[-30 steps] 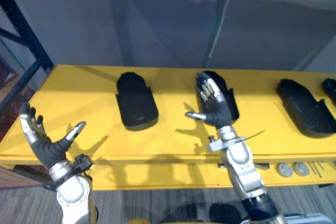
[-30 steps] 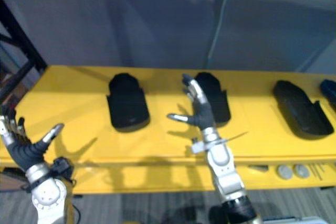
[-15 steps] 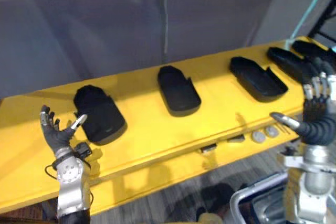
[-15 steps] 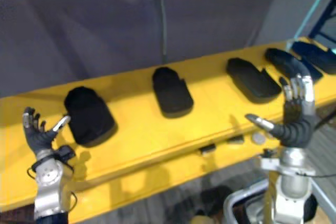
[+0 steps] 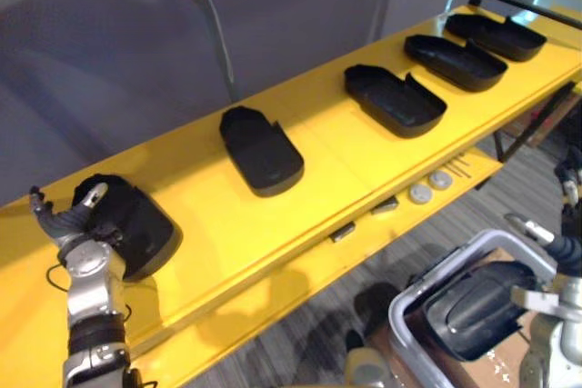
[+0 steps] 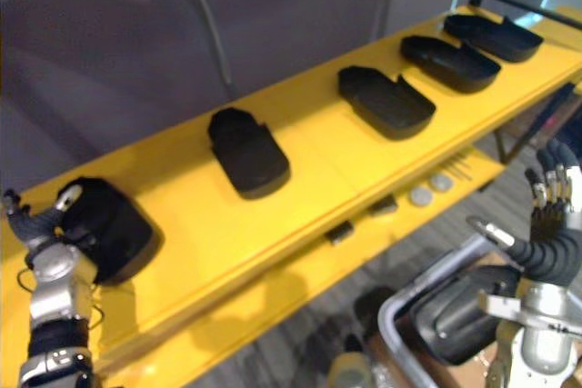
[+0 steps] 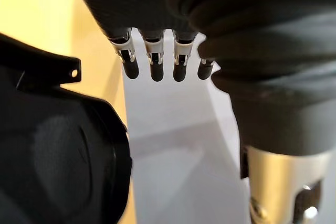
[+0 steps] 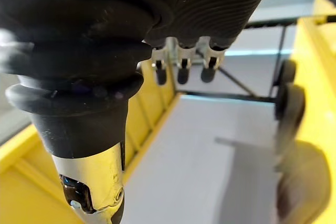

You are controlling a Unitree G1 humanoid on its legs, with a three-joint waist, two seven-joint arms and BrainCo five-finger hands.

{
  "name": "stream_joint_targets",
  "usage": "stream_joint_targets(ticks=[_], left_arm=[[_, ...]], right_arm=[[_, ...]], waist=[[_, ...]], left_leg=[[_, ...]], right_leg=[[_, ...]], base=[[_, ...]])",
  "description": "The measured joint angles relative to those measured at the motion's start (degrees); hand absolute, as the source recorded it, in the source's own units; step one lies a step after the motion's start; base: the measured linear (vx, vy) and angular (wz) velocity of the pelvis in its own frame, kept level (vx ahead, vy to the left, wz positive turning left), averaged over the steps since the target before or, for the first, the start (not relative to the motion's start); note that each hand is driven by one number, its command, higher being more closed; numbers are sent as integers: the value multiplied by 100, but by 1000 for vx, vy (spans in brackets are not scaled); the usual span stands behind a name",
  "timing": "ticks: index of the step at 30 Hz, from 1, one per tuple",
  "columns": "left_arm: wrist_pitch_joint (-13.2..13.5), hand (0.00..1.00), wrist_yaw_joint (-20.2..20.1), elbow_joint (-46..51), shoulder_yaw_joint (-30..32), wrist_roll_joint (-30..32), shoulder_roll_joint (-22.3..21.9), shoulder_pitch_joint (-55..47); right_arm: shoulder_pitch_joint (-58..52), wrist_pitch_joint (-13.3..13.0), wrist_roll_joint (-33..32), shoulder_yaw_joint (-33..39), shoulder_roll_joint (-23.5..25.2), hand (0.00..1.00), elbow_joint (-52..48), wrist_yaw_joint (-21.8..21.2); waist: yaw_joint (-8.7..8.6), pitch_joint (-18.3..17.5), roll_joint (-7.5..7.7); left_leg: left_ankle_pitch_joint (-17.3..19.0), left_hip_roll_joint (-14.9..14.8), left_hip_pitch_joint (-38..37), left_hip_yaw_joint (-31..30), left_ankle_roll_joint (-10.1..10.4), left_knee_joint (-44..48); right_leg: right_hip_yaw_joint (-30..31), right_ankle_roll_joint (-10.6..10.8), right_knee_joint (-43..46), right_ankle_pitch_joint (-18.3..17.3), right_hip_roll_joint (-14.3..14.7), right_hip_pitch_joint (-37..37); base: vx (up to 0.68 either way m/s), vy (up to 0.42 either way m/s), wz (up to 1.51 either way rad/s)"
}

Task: Walk over and take plastic housings, then place them on the shelf

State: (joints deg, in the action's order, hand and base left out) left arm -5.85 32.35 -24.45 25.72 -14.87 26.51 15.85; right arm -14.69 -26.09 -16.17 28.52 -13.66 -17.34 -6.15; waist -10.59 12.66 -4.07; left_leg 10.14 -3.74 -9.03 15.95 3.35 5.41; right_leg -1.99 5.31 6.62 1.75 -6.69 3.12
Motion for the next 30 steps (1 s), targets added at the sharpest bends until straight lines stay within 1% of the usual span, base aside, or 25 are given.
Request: stream_joint_targets(ticks=[2,4,6,7,8,9,12,14,15,17,18,19,20,21,22,24,27,30], left_arm=[[-185,0,25,-173,46,-44,98,3],[-283,0,36,-284,46,-81,170,10],[-384,0,154,-480,55,-104,239,11],[-416,0,187,-504,59,-105,244,11],[-433,0,313,-525,66,-128,245,11],[-433,0,392,-584,76,-262,268,16],[-462,0,468,-730,119,-331,417,46],[-479,0,414,-805,165,-338,499,53],[-516,0,286,-861,284,-459,500,53],[-578,0,23,-925,314,-550,507,55],[-648,0,-261,-1005,291,-626,507,54],[-668,0,-305,-1016,291,-676,507,53],[-678,0,-518,-1086,269,-784,507,51],[-660,0,-650,-1115,237,-867,507,44],[-636,0,-678,-1114,239,-948,519,45],[-521,0,-1031,-1114,230,-1479,624,4],[-361,0,-1243,-1115,179,-1823,641,-24],[-154,0,-1336,-1117,6,-1976,655,-25]], right_arm=[[-12,7,0,0,0,0,0,21],[-12,14,0,-2,0,0,0,26],[-34,118,7,-5,0,0,-1,89],[-39,147,6,-4,0,0,-1,118],[-56,186,6,-9,0,0,-1,131],[-86,220,5,-27,0,0,-1,131],[-116,229,3,-54,0,0,-2,138],[-156,248,2,-67,0,0,-2,138],[-167,280,2,-99,0,0,-6,142],[-170,366,1,-155,-2,0,-21,142],[-173,437,0,-203,-3,0,-21,137],[-174,450,-2,-210,-4,0,-22,137],[-167,478,-7,-233,-16,0,-24,133],[-164,507,-24,-257,-58,0,-27,129],[-156,513,-43,-264,-74,0,-27,128],[-157,565,-118,-265,-104,0,-46,117],[-114,616,-120,-265,-121,0,-64,106],[-56,634,-156,-266,-185,0,-62,96]], waist=[[-3,52,-47],[-9,114,-52],[-10,126,-51],[-9,126,-51],[-7,134,-53],[-4,138,-57],[-5,240,-52],[-3,295,-60],[-5,307,-73],[-6,363,-80],[-8,375,-78],[-9,375,-78],[-11,380,-69],[-15,395,-61],[-18,395,-61],[-16,405,-59],[-18,489,-41],[-35,564,-22]], left_leg=[[-1,26,2,5,-2,-16],[-4,29,4,1,-7,-16],[-25,37,5,-1,-34,-63],[-32,41,2,-2,-36,-80],[-33,45,4,-5,-36,-81],[-33,47,4,-6,-37,-81],[-36,47,1,-8,-43,-79],[-39,48,4,-11,-48,-79],[-38,47,3,-11,-48,-80],[-39,46,4,-13,-48,-79],[-39,47,4,-14,-49,-78],[-39,47,3,-14,-49,-78],[-39,48,5,-14,-49,-75],[-39,48,-2,-15,-49,-77],[-39,51,-1,-15,-49,-71],[-39,63,-11,-16,-50,-73],[-37,68,-44,2,-51,-61],[-4,74,27,14,-63,39]], right_leg=[[10,1,0,0,1,17],[13,1,3,0,-1,24],[19,0,11,0,0,53],[19,0,11,0,-1,57],[19,0,11,0,-6,59],[19,0,11,0,-9,59],[24,0,21,-1,-15,59],[24,0,21,-1,-16,62],[24,0,21,-1,-13,62],[23,0,25,0,-13,63],[21,0,26,0,-10,63],[21,0,27,-1,-9,63],[22,0,35,-4,-12,68],[24,0,74,-26,-16,79],[25,0,85,-32,-20,80],[26,-2,102,-36,-20,80],[49,-4,169,-59,-27,84],[69,-27,297,-124,-55,174]], base=[[10,13,-2],[0,0,0],[0,0,0],[0,0,0],[0,0,0],[0,0,0],[0,0,0],[0,0,0],[0,0,0],[0,0,0],[0,0,0],[0,0,0],[0,0,0],[0,0,0],[0,0,0],[0,0,0],[-8,0,-1],[-41,-2,-1]])
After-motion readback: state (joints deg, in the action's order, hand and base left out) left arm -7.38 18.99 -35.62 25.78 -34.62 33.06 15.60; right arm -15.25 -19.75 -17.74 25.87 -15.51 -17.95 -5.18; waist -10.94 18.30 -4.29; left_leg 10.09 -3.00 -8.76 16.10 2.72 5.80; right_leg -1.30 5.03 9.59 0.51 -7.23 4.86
